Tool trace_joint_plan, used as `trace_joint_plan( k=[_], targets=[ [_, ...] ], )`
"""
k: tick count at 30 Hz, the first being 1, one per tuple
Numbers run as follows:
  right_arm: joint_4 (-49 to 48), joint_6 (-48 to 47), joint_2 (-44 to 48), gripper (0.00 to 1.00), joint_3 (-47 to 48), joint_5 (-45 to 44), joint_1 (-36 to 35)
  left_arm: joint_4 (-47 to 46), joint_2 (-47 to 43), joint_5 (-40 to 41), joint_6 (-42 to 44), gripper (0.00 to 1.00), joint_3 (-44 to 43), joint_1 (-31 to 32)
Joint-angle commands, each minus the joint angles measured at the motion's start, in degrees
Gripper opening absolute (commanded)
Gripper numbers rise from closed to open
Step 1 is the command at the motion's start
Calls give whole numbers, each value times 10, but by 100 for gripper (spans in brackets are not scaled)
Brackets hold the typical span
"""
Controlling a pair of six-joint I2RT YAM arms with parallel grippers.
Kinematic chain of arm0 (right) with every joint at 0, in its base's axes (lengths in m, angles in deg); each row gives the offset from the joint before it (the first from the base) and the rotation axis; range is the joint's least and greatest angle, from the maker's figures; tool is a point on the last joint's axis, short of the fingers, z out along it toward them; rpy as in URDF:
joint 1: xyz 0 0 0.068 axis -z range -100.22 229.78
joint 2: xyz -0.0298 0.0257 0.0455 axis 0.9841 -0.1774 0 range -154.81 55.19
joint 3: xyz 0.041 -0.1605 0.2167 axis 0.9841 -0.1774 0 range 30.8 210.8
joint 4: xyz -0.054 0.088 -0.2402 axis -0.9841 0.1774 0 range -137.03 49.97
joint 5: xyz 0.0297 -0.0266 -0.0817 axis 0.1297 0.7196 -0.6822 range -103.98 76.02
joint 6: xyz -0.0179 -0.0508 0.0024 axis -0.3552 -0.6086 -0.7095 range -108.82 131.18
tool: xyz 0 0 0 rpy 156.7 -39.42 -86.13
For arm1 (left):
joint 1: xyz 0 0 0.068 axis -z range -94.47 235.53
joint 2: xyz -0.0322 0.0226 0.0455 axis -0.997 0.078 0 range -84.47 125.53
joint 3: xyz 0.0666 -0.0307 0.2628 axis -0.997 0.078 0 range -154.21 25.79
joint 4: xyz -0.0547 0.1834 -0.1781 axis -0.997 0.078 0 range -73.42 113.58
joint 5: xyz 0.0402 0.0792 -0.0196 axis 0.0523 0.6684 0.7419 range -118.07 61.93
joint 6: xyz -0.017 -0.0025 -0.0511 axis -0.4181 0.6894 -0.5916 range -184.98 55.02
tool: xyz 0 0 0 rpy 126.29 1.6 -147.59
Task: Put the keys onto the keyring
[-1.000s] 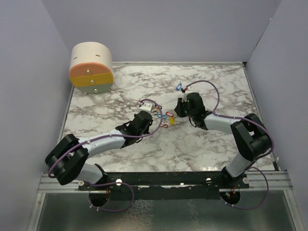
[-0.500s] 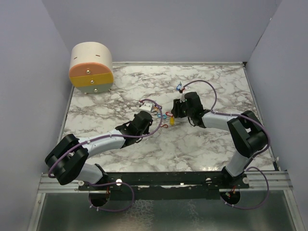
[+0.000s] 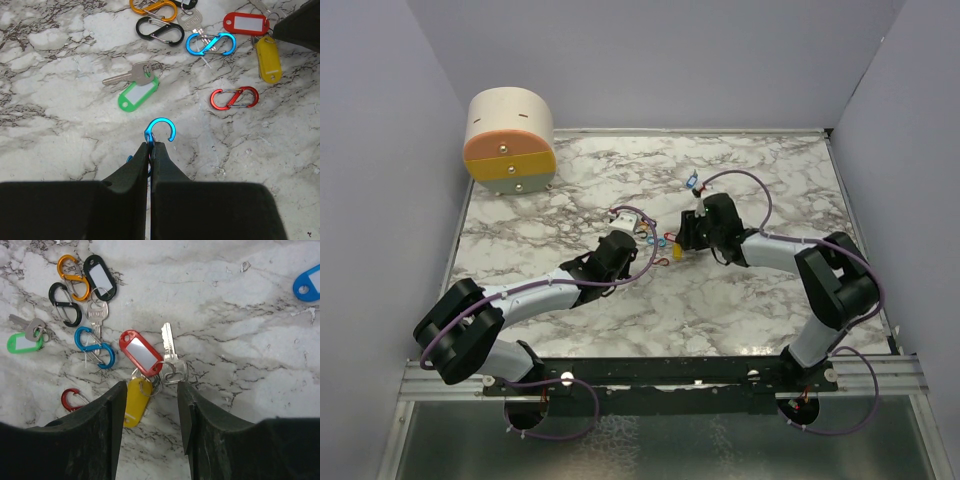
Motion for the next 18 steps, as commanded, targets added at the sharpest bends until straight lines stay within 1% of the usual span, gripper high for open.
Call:
trace_joint_plan(
  k=[1,6,11,18],
  targets=[
    [16,48,44,46,-28,29,2,-10,-14,-8,-6,0,5,-3],
    [6,76,64,46,-54,65,2,-9,-16,-9,-5,0,5,-2],
    [-38,99,63,46,-87,99,1,-9,-19,-11,-6,0,7,-3],
    [-54,107,43,46,-83,100,1,-7,-27,-10,-6,0,8,-3]
  ],
)
